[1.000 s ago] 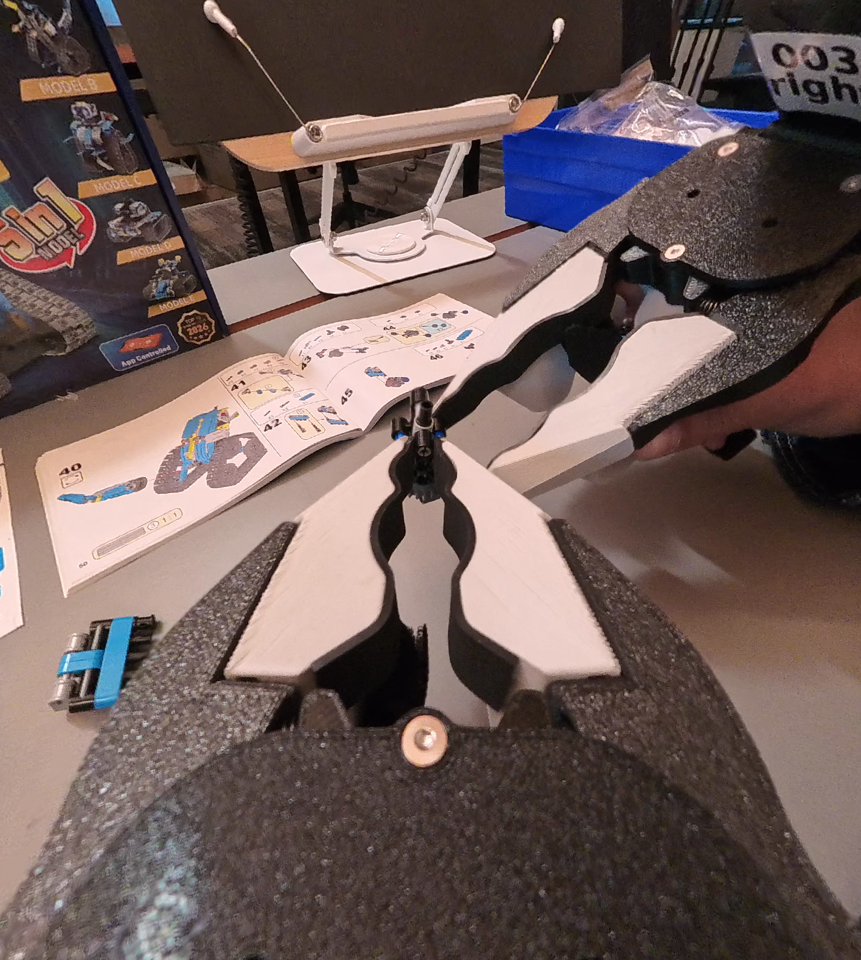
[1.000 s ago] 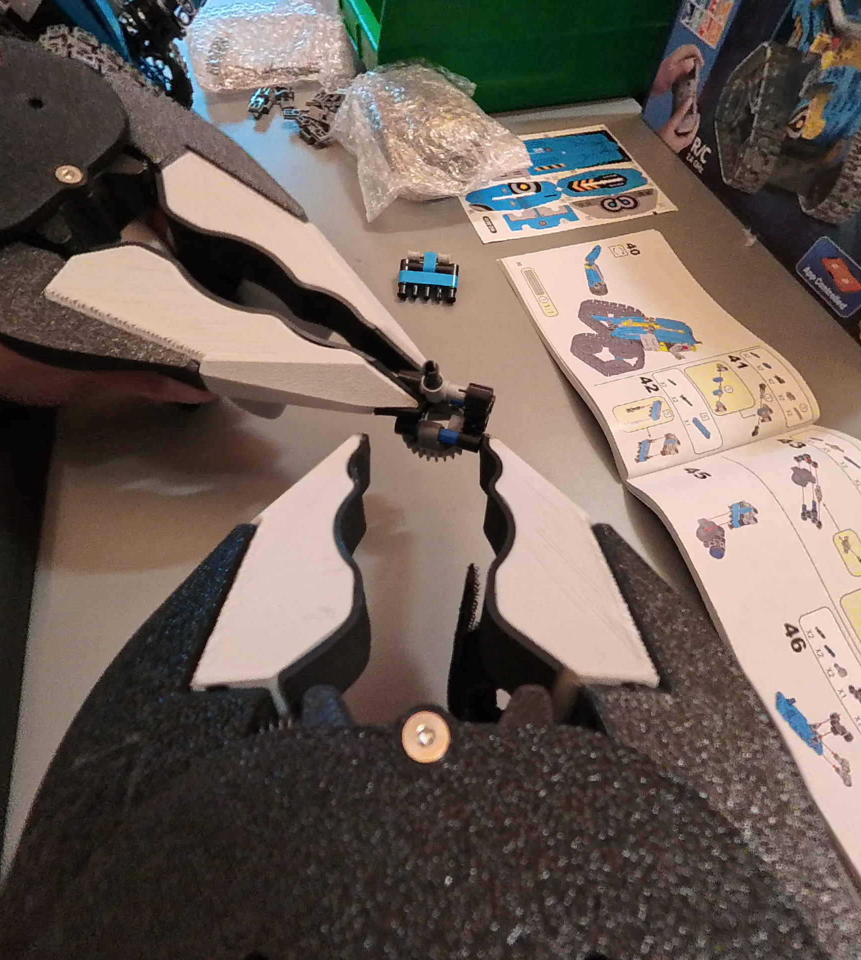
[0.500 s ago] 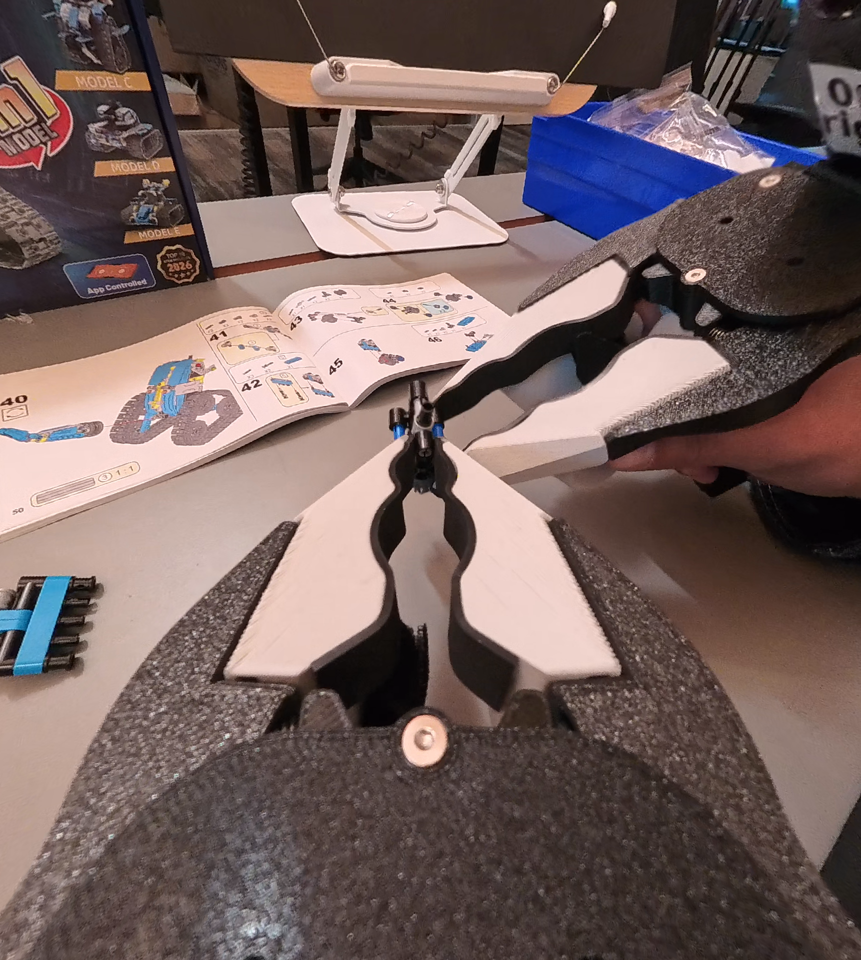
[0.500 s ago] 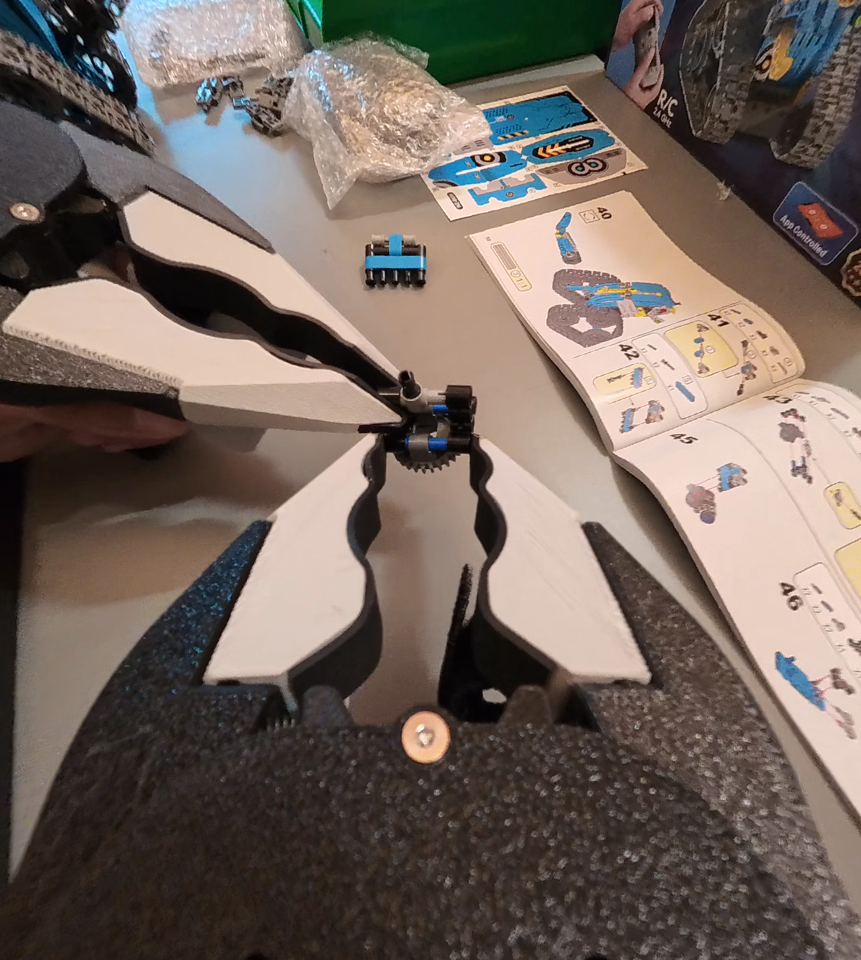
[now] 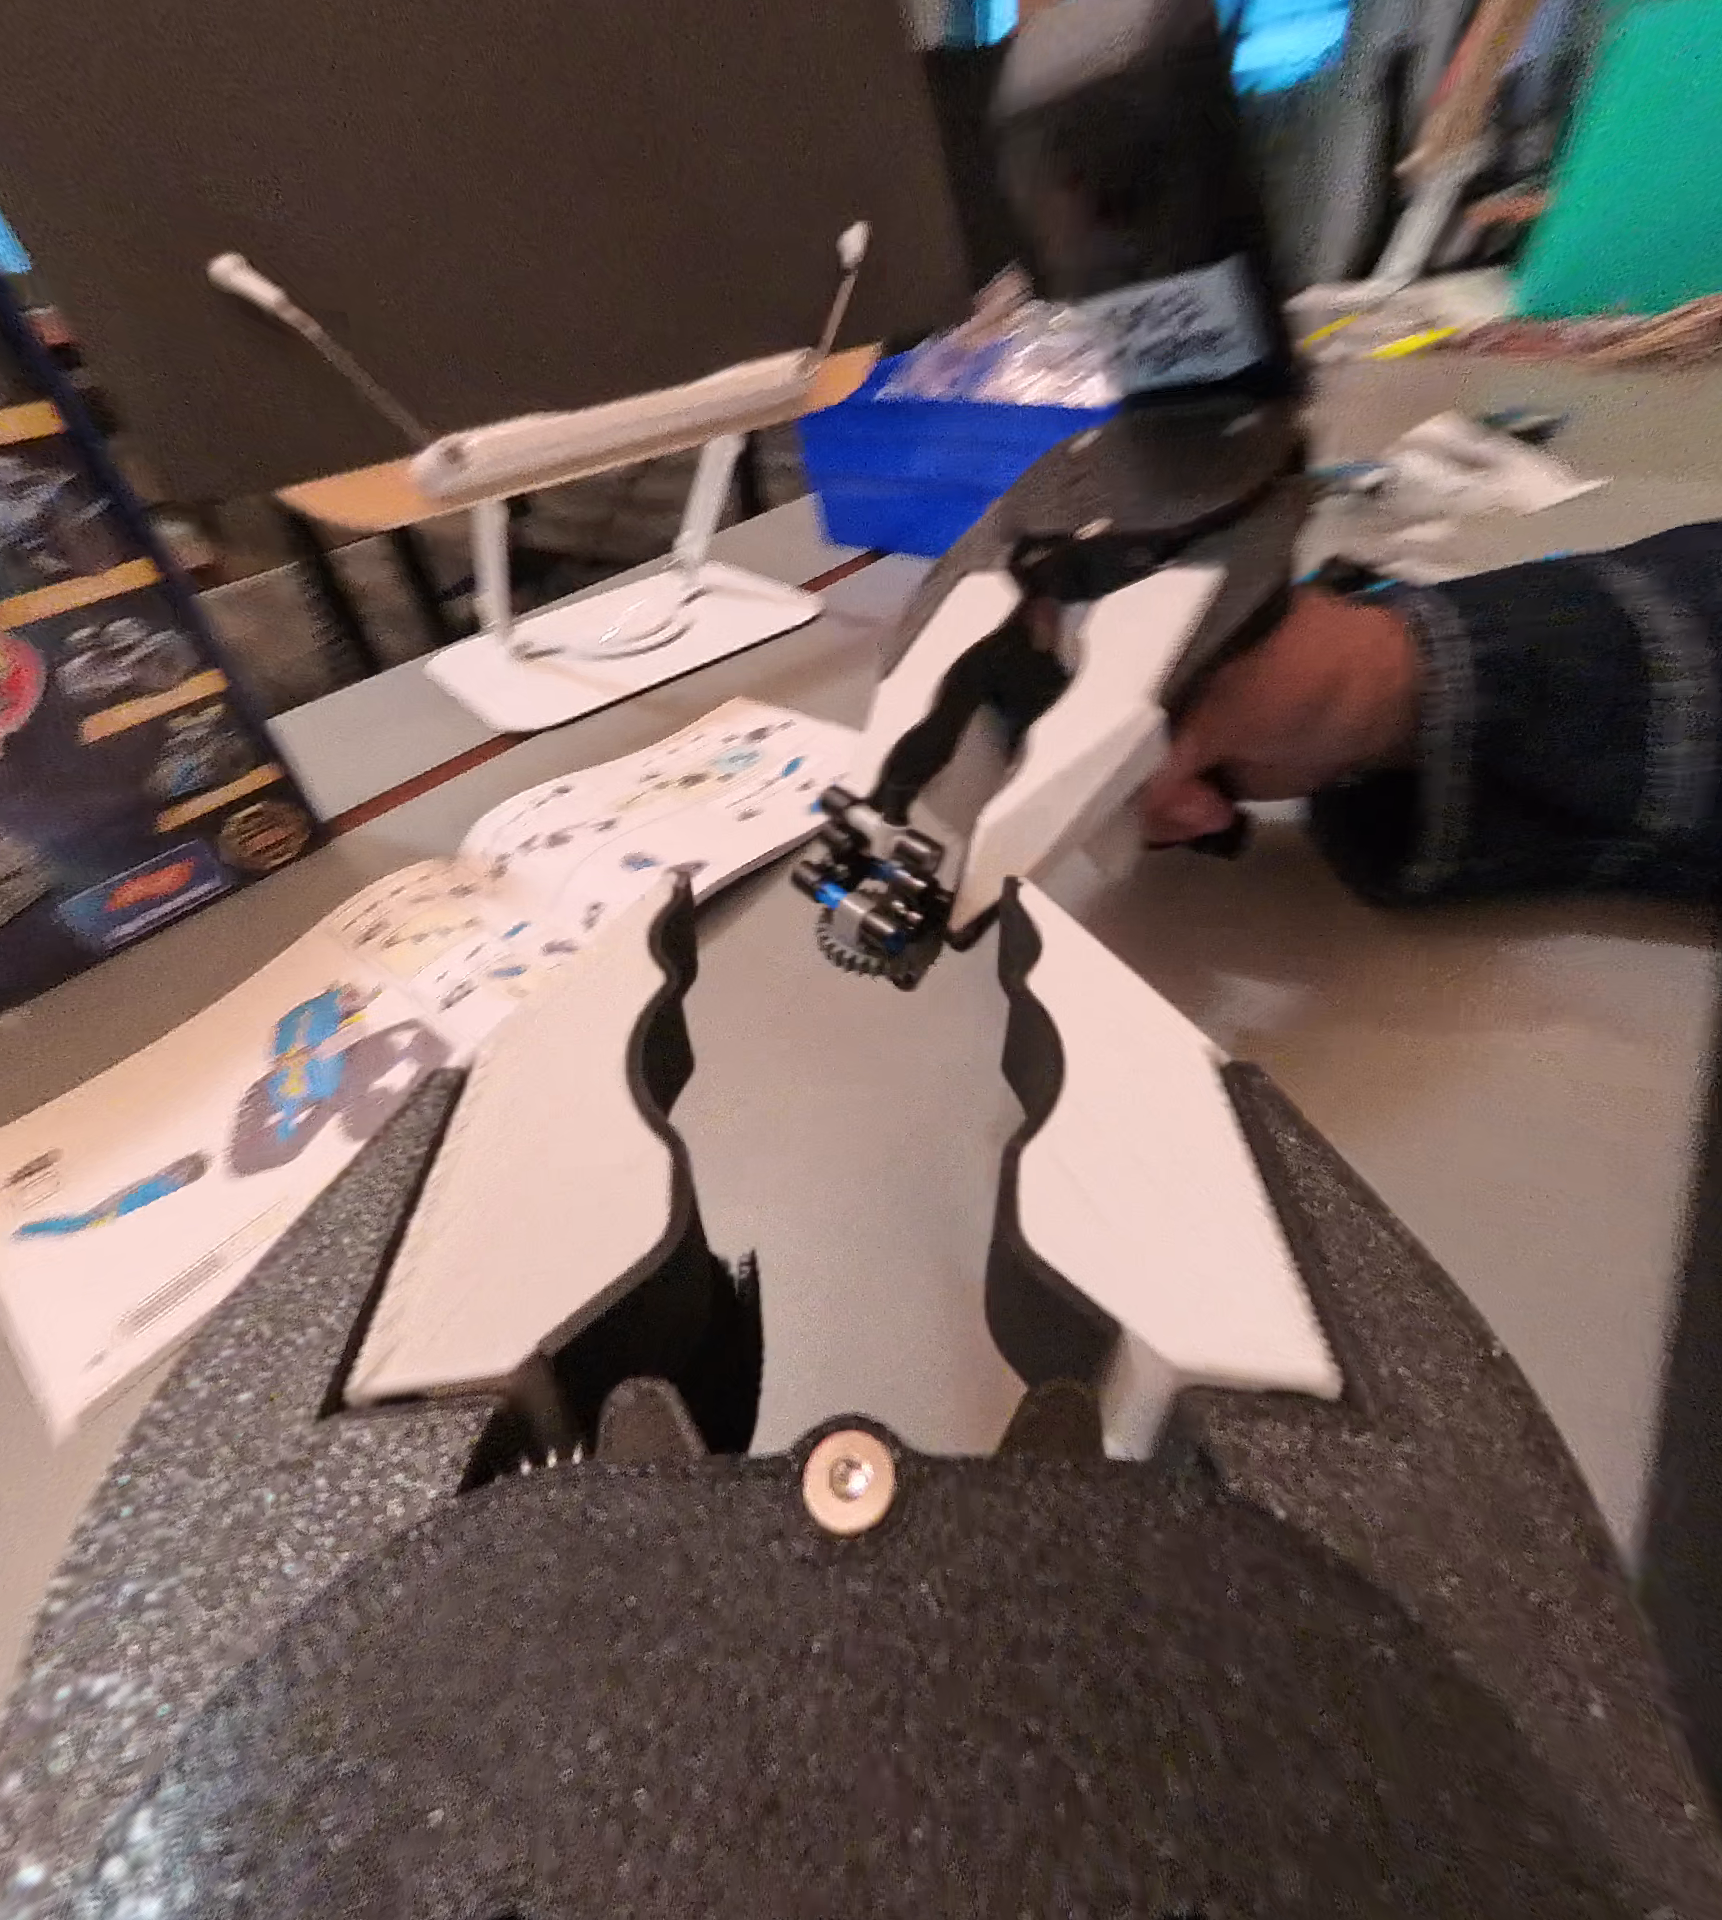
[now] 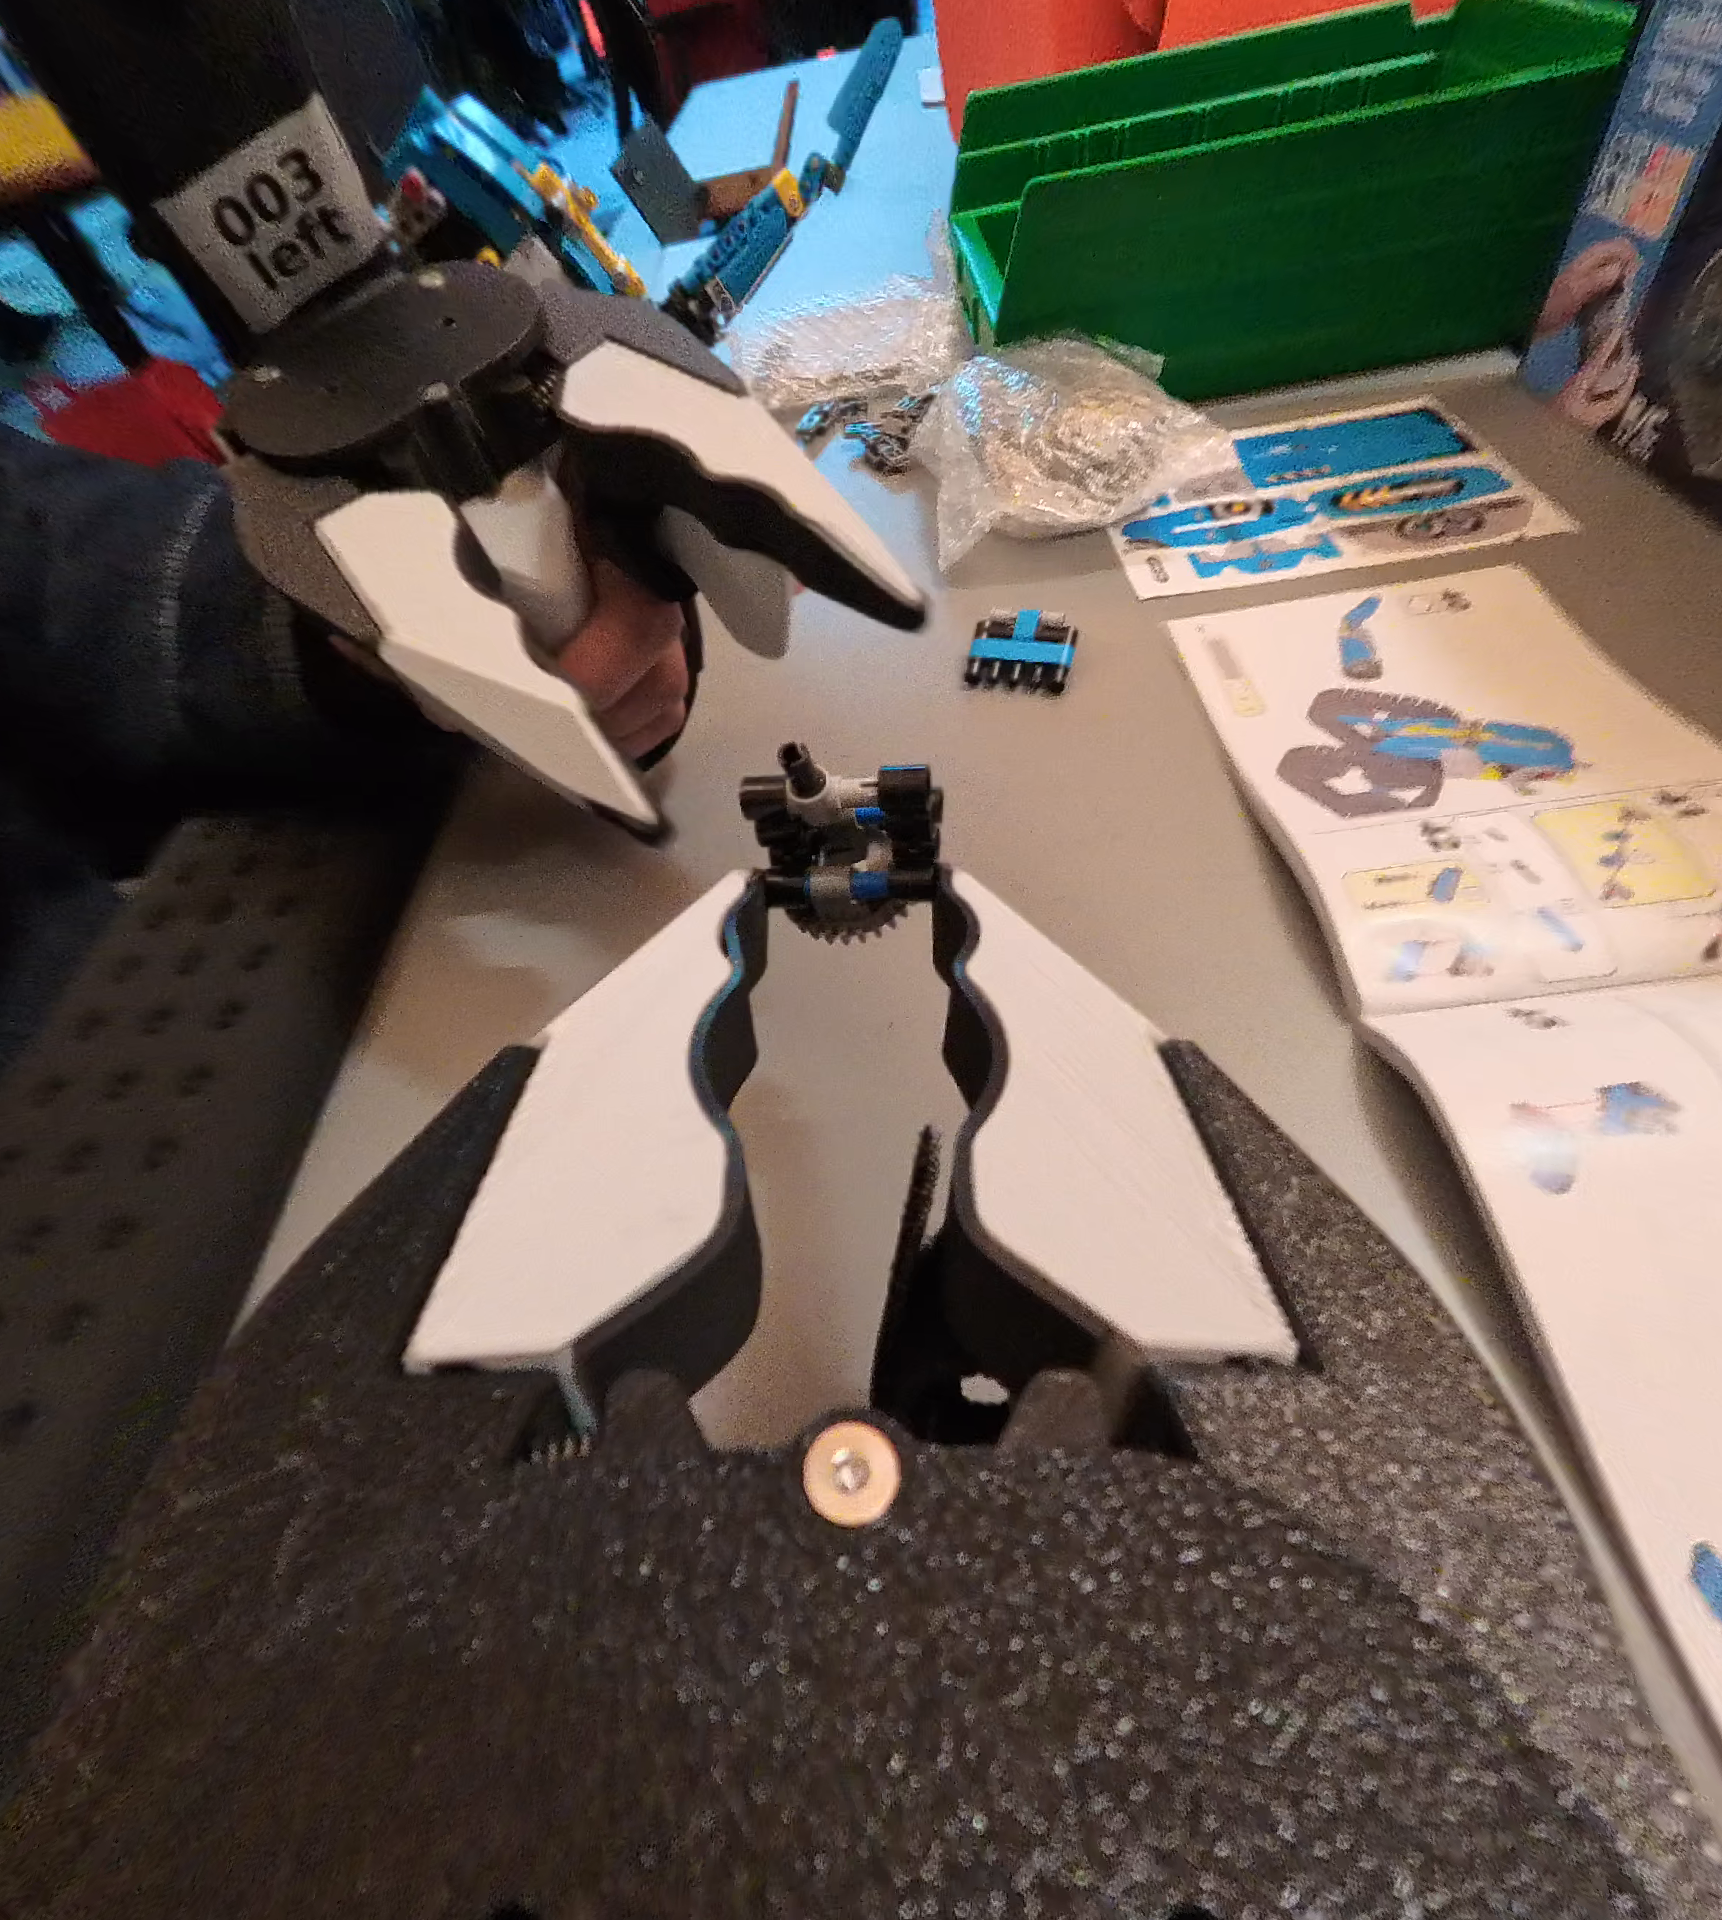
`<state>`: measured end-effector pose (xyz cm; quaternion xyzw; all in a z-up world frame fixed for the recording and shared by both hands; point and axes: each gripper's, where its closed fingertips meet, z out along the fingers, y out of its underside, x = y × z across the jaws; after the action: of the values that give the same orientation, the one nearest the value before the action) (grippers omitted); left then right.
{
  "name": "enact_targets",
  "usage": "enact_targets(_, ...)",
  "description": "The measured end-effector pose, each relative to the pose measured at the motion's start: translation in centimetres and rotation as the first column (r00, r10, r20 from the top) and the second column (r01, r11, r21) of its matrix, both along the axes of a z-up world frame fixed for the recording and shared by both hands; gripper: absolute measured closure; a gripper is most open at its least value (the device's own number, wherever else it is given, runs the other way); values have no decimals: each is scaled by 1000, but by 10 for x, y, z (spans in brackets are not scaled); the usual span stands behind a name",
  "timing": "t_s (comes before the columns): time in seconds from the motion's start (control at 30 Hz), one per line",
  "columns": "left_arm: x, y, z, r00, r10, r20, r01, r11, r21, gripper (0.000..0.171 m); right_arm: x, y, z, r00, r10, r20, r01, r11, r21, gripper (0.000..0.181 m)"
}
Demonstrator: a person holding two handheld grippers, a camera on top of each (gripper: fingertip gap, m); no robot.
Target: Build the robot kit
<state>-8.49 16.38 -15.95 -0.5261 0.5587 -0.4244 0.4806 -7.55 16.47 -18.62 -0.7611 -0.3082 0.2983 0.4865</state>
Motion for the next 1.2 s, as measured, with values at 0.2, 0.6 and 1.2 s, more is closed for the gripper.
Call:
enact_targets(0.2, -9, -35, 4, 956, -292, 39, 294, 939, -176, 103, -14, -39, 26, 944, 271, -191, -275, 962, 6, 150)
enact_targets(0.6, -15, -57, 4, 908, -416, 48, 417, 886, -204, 140, -31, -54, 21, 921, 352, -169, -359, 933, -18, 150)
enact_targets(1.2, -13, -56, -9, 909, -416, -7, 410, 898, -159, 143, -33, -52, 8, 924, 355, -144, -365, 930, -48, 152)
